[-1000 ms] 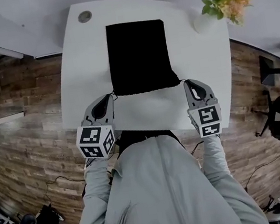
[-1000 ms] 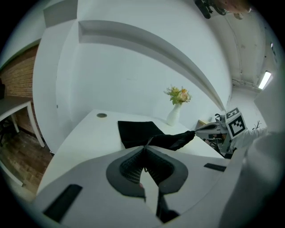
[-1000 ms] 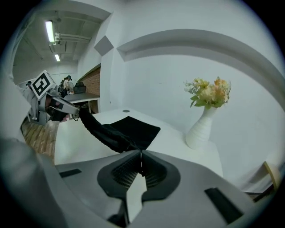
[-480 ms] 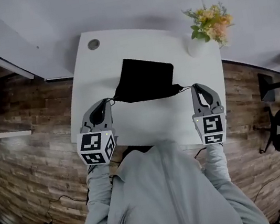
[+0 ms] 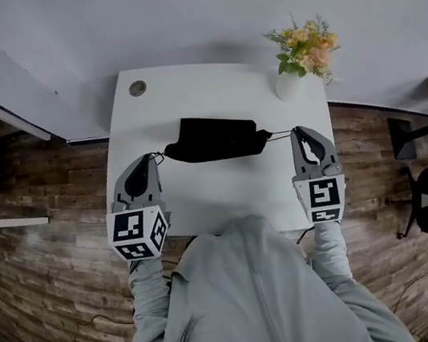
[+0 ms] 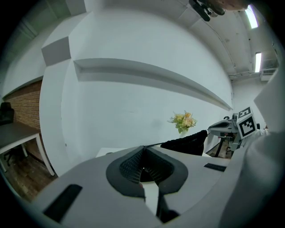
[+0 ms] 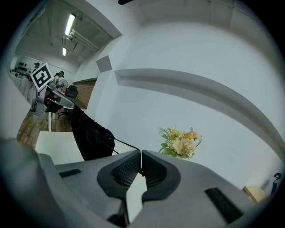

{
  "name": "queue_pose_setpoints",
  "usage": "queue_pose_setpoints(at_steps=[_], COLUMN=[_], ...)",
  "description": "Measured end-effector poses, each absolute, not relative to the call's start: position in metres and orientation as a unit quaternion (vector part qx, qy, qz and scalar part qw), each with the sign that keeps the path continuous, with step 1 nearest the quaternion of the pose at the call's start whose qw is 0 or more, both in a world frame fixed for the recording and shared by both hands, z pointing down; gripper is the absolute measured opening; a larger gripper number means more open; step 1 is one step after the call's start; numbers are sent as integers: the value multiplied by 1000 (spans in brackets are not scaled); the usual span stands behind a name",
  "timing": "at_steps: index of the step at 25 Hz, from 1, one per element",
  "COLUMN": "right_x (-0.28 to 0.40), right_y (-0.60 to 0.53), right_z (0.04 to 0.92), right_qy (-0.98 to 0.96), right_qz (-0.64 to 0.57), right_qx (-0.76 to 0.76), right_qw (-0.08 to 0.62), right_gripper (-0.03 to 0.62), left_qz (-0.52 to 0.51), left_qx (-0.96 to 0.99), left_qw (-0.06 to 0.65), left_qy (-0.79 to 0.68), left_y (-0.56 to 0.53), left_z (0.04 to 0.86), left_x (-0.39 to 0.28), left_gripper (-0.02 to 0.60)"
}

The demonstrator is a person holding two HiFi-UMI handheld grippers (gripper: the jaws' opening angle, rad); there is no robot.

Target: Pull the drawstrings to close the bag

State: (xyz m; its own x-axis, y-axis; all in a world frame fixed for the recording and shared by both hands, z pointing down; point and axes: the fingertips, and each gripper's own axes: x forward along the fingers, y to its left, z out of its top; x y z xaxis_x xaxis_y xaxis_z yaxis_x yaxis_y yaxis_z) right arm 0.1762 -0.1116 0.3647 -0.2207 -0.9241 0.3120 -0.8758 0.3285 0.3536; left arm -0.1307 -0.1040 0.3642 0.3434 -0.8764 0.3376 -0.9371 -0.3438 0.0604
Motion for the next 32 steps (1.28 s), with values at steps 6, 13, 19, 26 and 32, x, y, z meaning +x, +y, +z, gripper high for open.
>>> queue_pose_setpoints(at_steps=[6,13,19,26,32], right_x=[185,205,218,233,248], right_y=[-113,-111,-105,-99,-95], right_z=[363,362,365,371,376], right_qy=[-769,-748,-736,-720,-709], right_qz=[-59,-40,-36,-34,-31], right_qx=[585,614,627,640,649], right_qw=[250,247,253,266,275], right_gripper=[28,28,28,28,28], left_qz=[134,158,167,188,207], left_qx=[802,778,775,764,750], left_qw=[122,117,121,110,107], left_qy=[-570,-597,-598,-608,-619], left_y=[-108,-112,-110,-109,-106], left_z=[368,374,381,386,394], left_x=[-136,-155,-163,-178,-192], left_gripper=[25,25,25,25,25])
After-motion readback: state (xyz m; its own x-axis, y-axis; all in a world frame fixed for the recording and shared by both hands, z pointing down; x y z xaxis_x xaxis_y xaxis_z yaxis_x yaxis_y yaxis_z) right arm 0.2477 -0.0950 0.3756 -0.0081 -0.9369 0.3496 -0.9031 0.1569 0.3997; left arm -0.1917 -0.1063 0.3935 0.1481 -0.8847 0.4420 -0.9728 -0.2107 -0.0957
